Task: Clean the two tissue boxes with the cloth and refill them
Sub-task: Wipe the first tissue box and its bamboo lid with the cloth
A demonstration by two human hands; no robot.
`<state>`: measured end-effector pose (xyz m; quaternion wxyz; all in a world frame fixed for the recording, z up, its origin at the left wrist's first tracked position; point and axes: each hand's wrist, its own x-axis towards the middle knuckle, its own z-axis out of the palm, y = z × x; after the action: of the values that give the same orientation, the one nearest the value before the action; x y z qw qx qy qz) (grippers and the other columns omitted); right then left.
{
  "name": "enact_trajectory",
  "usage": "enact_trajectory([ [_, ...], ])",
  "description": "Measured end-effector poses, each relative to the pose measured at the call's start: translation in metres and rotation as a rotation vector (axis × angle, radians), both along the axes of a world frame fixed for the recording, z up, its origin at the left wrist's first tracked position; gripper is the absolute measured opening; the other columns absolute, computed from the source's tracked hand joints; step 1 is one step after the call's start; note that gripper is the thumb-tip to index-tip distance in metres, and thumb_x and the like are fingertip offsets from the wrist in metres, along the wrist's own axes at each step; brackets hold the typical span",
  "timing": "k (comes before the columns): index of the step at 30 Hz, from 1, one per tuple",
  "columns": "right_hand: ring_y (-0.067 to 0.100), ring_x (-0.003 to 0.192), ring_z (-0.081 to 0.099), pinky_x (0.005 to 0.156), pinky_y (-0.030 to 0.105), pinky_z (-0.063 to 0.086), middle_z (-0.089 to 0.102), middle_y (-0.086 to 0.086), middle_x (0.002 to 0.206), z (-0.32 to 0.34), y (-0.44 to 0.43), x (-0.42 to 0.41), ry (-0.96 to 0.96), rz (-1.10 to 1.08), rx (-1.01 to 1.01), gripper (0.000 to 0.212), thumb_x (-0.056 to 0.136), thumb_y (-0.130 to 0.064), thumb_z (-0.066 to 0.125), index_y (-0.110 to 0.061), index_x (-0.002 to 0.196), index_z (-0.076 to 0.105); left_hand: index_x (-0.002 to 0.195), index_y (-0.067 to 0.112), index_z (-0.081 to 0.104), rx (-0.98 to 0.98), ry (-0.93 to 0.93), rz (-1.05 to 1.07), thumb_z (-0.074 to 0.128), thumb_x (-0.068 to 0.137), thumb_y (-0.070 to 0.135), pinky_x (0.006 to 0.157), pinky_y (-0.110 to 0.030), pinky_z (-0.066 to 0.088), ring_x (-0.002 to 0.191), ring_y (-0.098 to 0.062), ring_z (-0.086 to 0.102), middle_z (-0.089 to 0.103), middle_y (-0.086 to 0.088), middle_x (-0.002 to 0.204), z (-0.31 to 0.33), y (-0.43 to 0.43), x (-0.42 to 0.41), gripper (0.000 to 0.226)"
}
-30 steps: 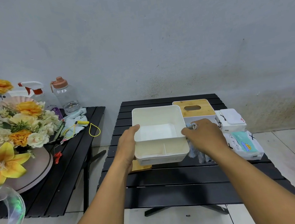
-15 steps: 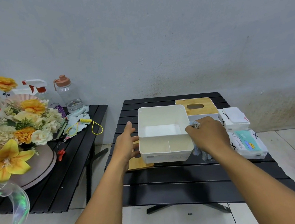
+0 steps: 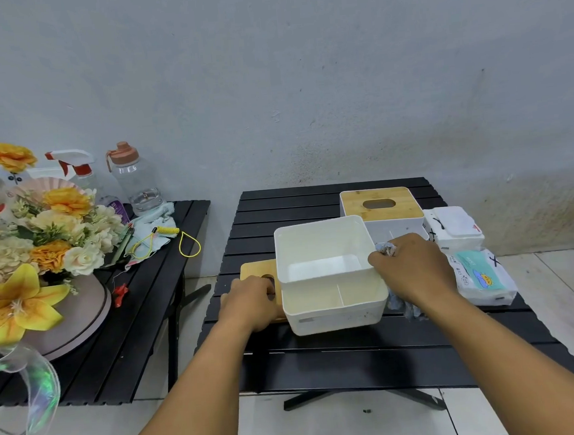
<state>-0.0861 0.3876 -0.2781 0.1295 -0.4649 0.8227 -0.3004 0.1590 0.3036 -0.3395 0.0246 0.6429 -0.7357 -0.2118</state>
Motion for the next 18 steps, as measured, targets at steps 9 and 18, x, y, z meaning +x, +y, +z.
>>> enact_trajectory([
  [9,0.030,0.079,0.062,0.064,0.031,0.043,0.065,0.003,0.079,-0.009,0.001,0.000,0.020,0.001,0.031,0.024,0.084,-0.041,0.059,-0.018,0.079,0.064,0.091,0.019,0.060,-0.001,-0.099,-0.093,0.078,0.077,0.050,0.088,-0.043,0.041,0.110,-0.028,0.045,0.052,0.003,0.089,-0.004,-0.001,0.002,0.039],
  [18,0.028,0.063,0.061,0.054,0.028,0.039,0.061,0.001,0.051,-0.017,0.004,0.003,-0.004,0.004,0.052,0.032,0.081,-0.036,0.056,-0.015,0.058,0.053,0.106,0.025,0.057,0.079,-0.082,-0.002,0.083,0.069,0.050,0.093,-0.035,0.043,0.106,-0.029,0.038,0.040,-0.003,0.114,-0.004,-0.010,0.020,0.053],
])
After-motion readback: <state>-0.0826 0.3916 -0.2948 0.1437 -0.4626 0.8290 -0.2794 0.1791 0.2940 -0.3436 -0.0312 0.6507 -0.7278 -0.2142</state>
